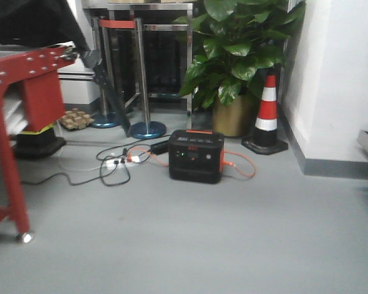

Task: Stack silver trays without gaps
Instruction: 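Drive the base away from the shelf, turning, holding the tray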

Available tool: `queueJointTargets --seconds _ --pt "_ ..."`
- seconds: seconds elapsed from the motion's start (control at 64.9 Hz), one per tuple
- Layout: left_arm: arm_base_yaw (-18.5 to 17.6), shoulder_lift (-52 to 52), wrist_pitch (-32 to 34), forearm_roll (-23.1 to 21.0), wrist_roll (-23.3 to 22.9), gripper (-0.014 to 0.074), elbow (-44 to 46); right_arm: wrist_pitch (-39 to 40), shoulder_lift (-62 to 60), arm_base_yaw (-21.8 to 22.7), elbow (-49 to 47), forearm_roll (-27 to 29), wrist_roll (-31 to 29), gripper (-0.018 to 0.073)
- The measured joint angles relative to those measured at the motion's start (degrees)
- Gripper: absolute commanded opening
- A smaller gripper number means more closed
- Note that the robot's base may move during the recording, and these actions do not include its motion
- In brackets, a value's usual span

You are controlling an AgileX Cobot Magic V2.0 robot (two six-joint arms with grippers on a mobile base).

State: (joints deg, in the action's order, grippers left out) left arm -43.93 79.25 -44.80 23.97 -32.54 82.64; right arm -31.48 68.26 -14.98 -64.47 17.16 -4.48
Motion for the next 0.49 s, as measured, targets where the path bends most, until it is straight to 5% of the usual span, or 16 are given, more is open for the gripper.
queueJointTargets --seconds 0.493 --pt "0.0 0.1 0.7 1.8 0.0 -0.0020 0.0 1.1 0.5 -0.1 0.0 0.1 0.0 -0.0067"
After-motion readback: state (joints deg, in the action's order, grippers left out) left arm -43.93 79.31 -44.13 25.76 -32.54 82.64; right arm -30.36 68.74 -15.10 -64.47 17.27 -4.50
